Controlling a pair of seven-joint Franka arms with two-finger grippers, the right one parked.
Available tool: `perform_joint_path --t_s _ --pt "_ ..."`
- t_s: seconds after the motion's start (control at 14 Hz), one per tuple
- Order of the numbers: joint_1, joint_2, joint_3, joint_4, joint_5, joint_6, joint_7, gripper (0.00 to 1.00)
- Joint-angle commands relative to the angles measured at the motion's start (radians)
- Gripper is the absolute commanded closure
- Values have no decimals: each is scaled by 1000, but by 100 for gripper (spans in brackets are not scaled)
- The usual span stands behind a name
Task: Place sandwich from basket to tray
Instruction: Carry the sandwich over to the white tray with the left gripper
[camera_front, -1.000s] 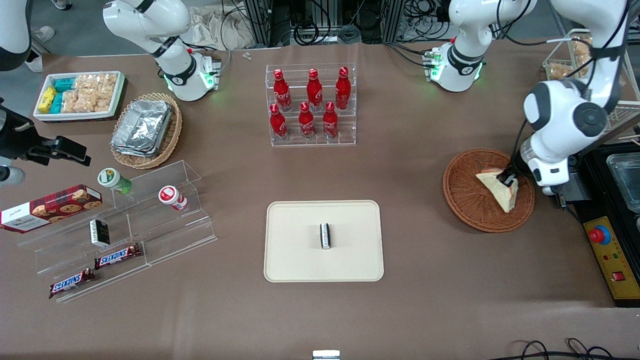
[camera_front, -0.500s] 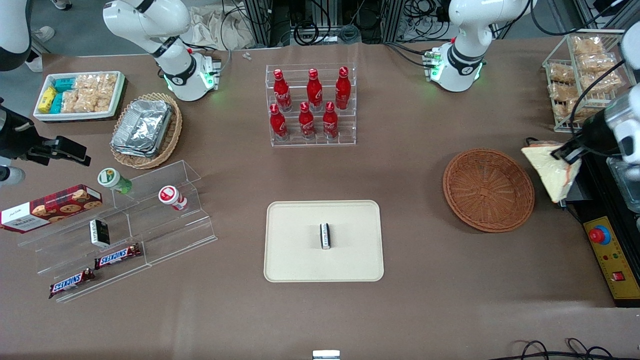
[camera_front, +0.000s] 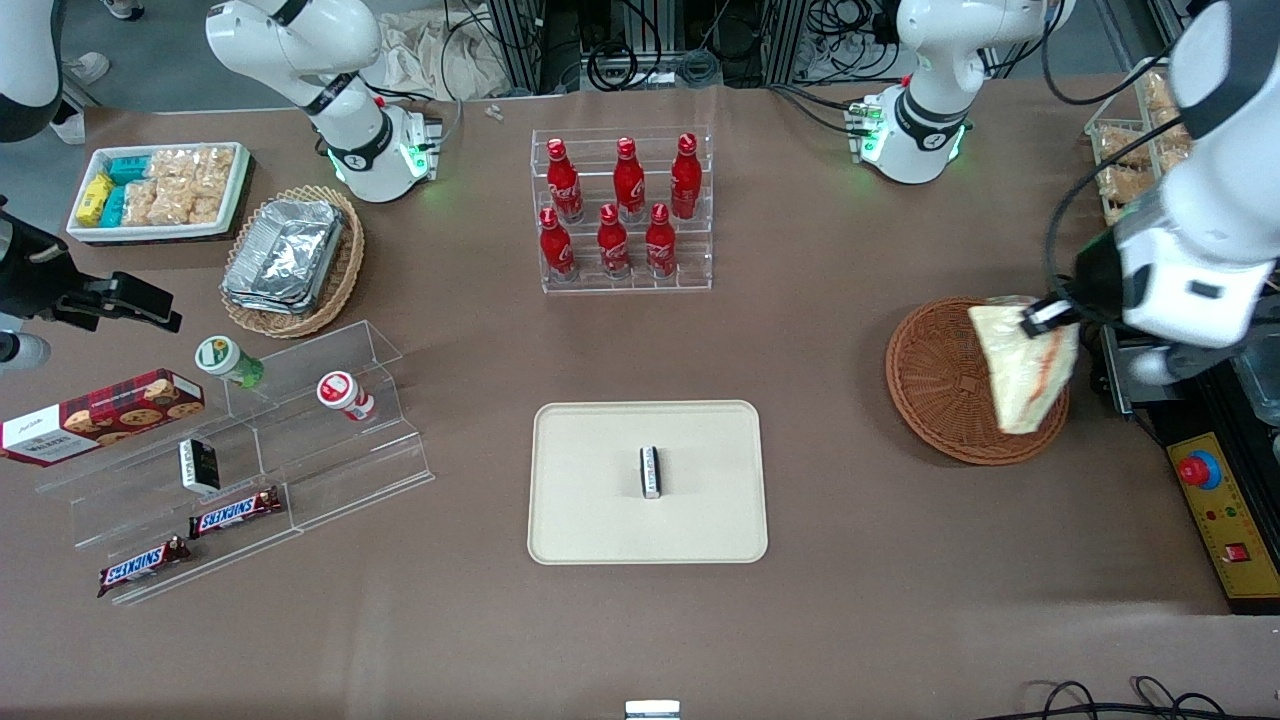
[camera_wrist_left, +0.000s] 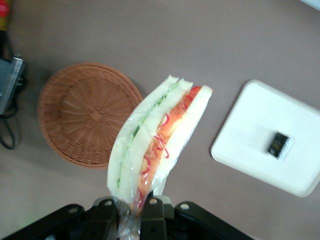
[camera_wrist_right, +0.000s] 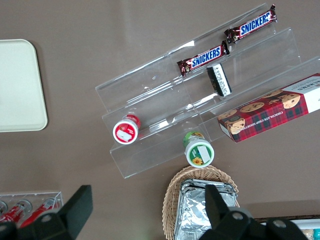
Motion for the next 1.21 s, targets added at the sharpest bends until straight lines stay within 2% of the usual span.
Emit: perform_joint_path --t_s 0.0,0.21,0.43,0.86,1.0,1.14 --pt "-39 114 -109 87 82 -17 1 100" --pt "-148 222 -112 91 119 55 -63 100" --pt "-223 338 -112 93 228 69 -179 100" --pt "-299 504 -111 96 310 237 -281 100" --pt "-320 548 -111 94 360 272 -327 100" --pt "-328 584 -109 96 374 341 -349 100"
